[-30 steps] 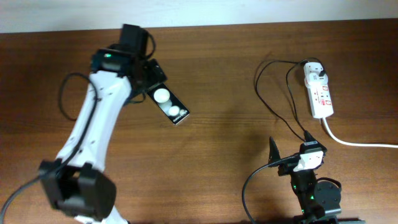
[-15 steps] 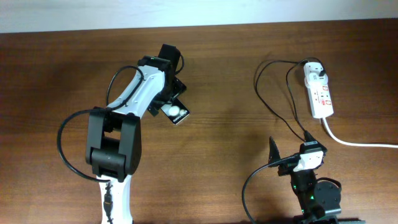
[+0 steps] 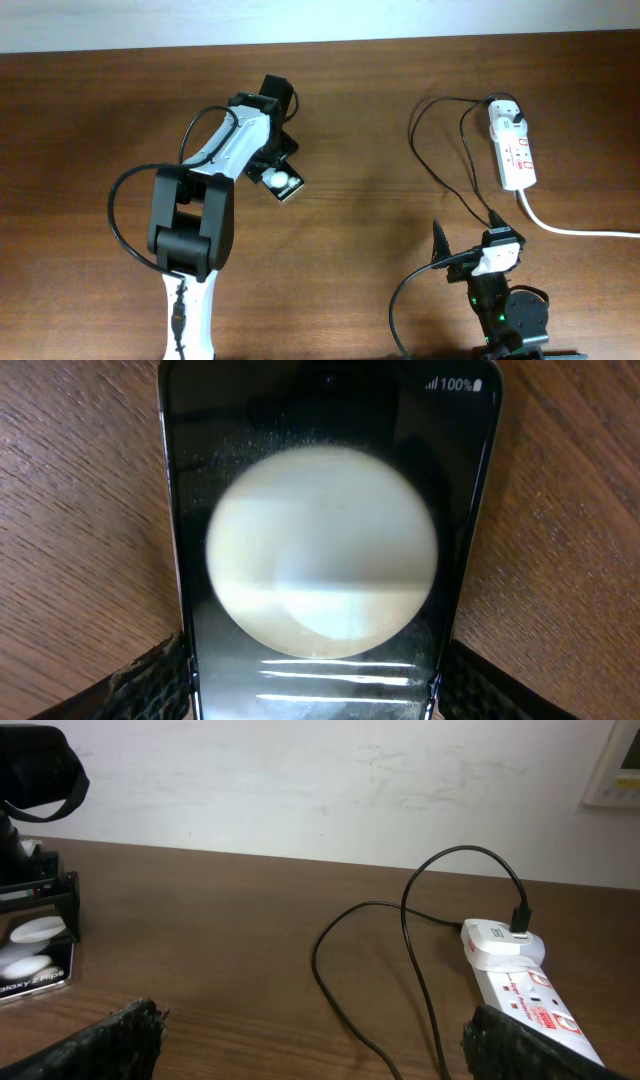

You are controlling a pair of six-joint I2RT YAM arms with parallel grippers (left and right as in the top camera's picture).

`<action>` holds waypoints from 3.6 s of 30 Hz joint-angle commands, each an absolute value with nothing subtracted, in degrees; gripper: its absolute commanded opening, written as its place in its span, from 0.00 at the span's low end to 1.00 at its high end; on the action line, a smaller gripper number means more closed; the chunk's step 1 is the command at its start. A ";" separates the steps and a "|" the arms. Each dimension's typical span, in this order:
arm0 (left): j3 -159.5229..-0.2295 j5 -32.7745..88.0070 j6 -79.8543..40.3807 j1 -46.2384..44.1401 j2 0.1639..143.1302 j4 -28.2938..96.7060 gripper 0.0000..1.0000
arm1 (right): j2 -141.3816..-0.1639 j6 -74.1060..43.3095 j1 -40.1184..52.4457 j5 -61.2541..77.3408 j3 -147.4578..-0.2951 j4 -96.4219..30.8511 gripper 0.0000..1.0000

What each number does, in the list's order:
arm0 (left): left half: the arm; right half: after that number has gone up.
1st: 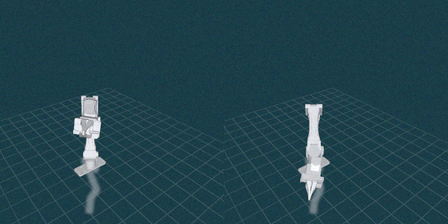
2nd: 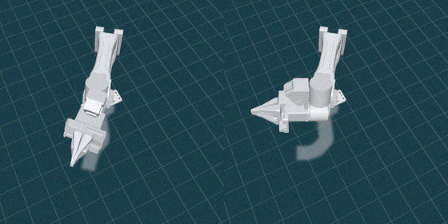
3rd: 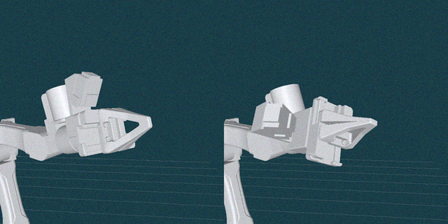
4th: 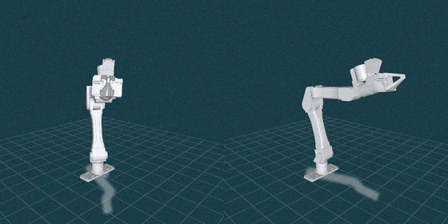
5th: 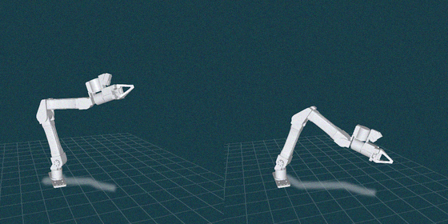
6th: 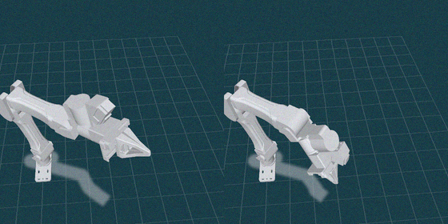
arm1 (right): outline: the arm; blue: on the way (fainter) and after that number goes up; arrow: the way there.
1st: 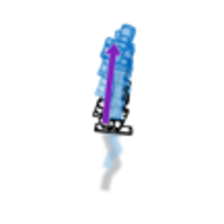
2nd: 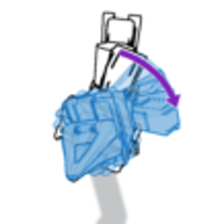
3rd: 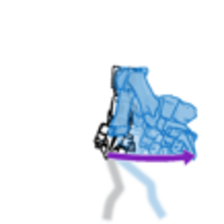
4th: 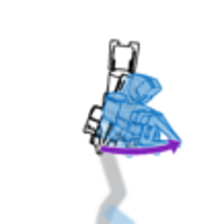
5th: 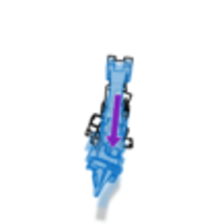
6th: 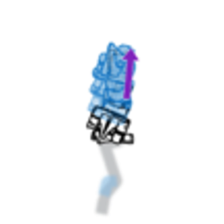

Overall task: Plug charger to phone and switch on socket
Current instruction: 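Grasp the black phone's end with the left gripper and lift, then raise the phone upright with the left gripper, bottom edge facing right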

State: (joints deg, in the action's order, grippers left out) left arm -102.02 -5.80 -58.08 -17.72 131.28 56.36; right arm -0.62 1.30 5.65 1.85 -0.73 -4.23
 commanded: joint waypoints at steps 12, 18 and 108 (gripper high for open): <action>-111.33 -3.79 -43.38 -17.02 134.93 69.52 0.70 | -0.19 1.08 5.21 2.37 -0.32 -4.29 0.99; -118.72 4.08 -39.88 -17.10 134.93 79.61 0.70 | -0.19 1.08 5.21 2.37 -0.32 -4.32 0.99; -73.73 18.02 -47.31 -22.13 84.64 57.84 0.65 | -0.19 1.08 5.21 2.37 -0.32 -4.29 0.99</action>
State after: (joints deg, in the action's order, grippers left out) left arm -73.60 18.00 -46.59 -21.91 84.55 58.02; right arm -0.62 1.30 5.65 1.85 -0.73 -4.23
